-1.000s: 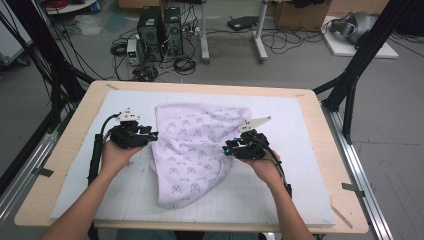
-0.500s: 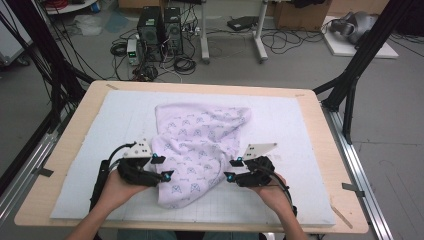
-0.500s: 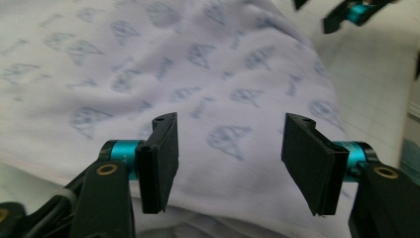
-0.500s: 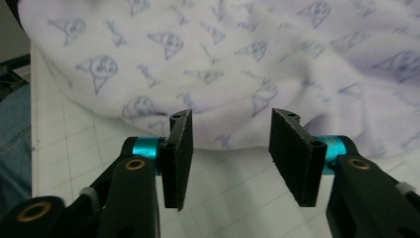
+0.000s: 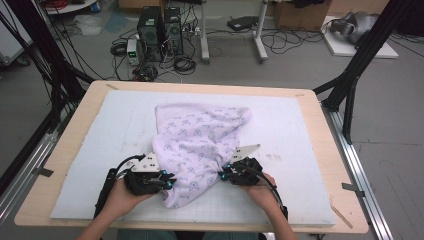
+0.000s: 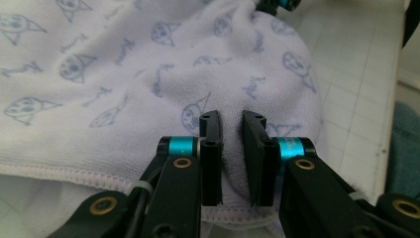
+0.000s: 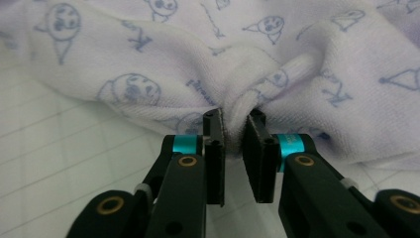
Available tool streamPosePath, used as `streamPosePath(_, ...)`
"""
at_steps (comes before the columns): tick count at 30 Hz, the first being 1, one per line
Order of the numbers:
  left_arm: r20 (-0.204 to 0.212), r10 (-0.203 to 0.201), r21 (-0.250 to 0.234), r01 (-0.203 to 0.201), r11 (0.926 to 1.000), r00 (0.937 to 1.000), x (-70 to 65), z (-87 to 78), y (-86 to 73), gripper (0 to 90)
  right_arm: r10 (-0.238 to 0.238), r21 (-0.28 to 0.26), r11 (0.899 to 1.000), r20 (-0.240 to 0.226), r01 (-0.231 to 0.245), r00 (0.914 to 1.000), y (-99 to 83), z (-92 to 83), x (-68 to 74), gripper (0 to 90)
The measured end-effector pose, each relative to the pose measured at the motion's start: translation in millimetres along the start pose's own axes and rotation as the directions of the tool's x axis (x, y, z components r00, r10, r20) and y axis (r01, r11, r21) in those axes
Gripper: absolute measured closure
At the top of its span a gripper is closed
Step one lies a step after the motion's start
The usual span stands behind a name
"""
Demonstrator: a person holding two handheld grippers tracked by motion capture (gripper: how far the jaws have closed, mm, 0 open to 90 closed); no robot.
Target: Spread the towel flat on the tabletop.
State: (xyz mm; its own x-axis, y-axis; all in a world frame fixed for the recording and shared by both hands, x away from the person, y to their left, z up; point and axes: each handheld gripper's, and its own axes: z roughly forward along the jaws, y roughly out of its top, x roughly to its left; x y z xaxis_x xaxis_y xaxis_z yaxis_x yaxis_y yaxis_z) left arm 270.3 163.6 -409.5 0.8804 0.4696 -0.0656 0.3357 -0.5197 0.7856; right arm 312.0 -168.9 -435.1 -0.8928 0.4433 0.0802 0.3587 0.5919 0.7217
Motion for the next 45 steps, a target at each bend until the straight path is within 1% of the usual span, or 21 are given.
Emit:
streamPosePath(1,0.001,-0.011,-0.019,0.011,0.9998,0.9999,2.4,-5.3,1.5,79.0,0.009,-0.002,1.0,-0.011,-0.009,0.9999,0.3,-2.9,1.0,81.6)
streamPosePath(4,0.003,-0.046,-0.065,0.046,0.9968,0.9989,14.4,-17.6,7.7,79.1,-0.022,-0.043,0.999,-0.016,0.021,0.9996,9.9,-19.8,6.2,81.7)
streamPosePath(8,-0.056,-0.106,-0.11,0.099,0.9889,0.9928,40.1,-29.6,19.2,78.7,-0.04,-0.082,0.996,0.0,0.039,0.9992,39.7,-34.3,2.9,81.6)
streamPosePath(12,-0.139,-0.139,-0.087,0.128,0.988,0.9805,73.4,-25.0,27.4,78.7,-0.049,-0.053,0.997,0.031,0.05,0.9983,72.9,-22.2,-13.8,81.6)
streamPosePath(14,-0.169,-0.158,-0.07,0.148,0.9866,0.973,87.6,-18.5,28.1,78.7,-0.015,-0.03,0.999,0.032,0.016,0.9994,83.4,-8.2,-27.1,81.5)
streamPosePath(18,-0.204,-0.252,-0.058,0.245,0.9677,0.946,120.9,-0.2,17.5,78.3,0.037,0.021,0.999,0.05,-0.038,0.9981,93.6,21.8,-46.5,80.9)
streamPosePath(19,-0.206,-0.28,-0.06,0.273,0.9601,0.9378,126.8,3.6,14.3,78.0,0.037,0.025,0.999,0.052,-0.038,0.9979,93.9,28.8,-50.2,80.3)
streamPosePath(21,-0.229,-0.307,-0.073,0.298,0.9517,0.9238,134.1,5.6,11.6,73.4,0.049,0.045,0.998,0.059,-0.052,0.9971,93.0,40.6,-56.1,78.1)
streamPosePath(22,-0.235,-0.318,-0.073,0.31,0.948,0.9184,136.3,3.6,12.1,67.7,0.062,0.053,0.996,0.058,-0.065,0.9964,92.1,44.9,-57.7,76.0)
streamPosePath(23,-0.239,-0.326,-0.083,0.315,0.9455,0.9149,137.0,-0.3,13.4,62.9,0.057,0.058,0.996,0.063,-0.06,0.9964,91.5,46.7,-59.6,73.1)
streamPosePath(25,-0.246,-0.328,-0.131,0.304,0.9437,0.9121,133.6,-12.6,15.4,61.4,0.071,0.048,0.996,0.062,-0.074,0.9956,90.6,43.9,-60.6,67.5)
streamPosePath(27,-0.246,-0.315,-0.154,0.284,0.9464,0.9167,129.3,-26.0,17.7,57.5,0.067,0.025,0.997,0.07,-0.069,0.9953,90.8,33.0,-58.3,63.4)
streamPosePath(30,-0.251,-0.275,-0.157,0.242,0.9576,0.9281,118.2,-44.9,20.9,55.2,0.063,-0.029,0.998,0.071,-0.061,0.9955,91.0,13.3,-52.2,60.6)
streamPosePath(32,-0.24,-0.255,-0.176,0.216,0.9603,0.9367,108.5,-57.3,22.3,52.8,0.037,-0.053,0.998,0.07,-0.033,0.9968,91.2,1.7,-43.6,58.6)
streamPosePath(34,-0.23,-0.218,-0.181,0.178,0.9672,0.9485,97.9,-66.3,22.7,50.6,0.009,-0.084,0.996,0.064,-0.003,0.9979,89.9,-6.9,-31.7,58.7)
streamPosePath(36,-0.206,-0.192,-0.176,0.157,0.9718,0.9596,88.5,-66.5,22.4,49.3,-0.026,-0.086,0.996,0.048,0.03,0.9985,89.1,-8.6,-21.2,58.6)
streamPosePath(39,-0.173,-0.133,-0.114,0.114,0.987,0.976,76.1,-50.4,21.4,48.3,-0.074,-0.061,0.995,0.054,0.077,0.9958,90.3,0.4,-13.5,56.5)
streamPosePath(40,-0.163,-0.121,-0.092,0.107,0.99,0.9791,73.5,-42.8,20.0,48.2,-0.069,-0.051,0.996,0.049,0.072,0.9964,91.1,4.6,-13.1,55.8)
streamPosePath(42,-0.168,-0.105,-0.041,0.099,0.9942,0.9803,72.9,-28.8,17.3,47.1,-0.065,-0.038,0.997,0.05,0.067,0.9967,92.6,15.0,-15.3,55.1)
streamPosePath(43,-0.199,-0.084,0.004,0.087,0.9962,0.9763,74.3,-19.6,16.5,47.0,-0.066,-0.026,0.997,0.052,0.068,0.9965,92.9,19.4,-16.0,55.1)
streamPosePath(45,-0.223,-0.087,0.026,0.095,0.9952,0.971,79.4,-10.0,15.1,52.7,-0.063,0.012,0.998,0.052,0.062,0.9967,92.1,34.5,-20.3,58.4)
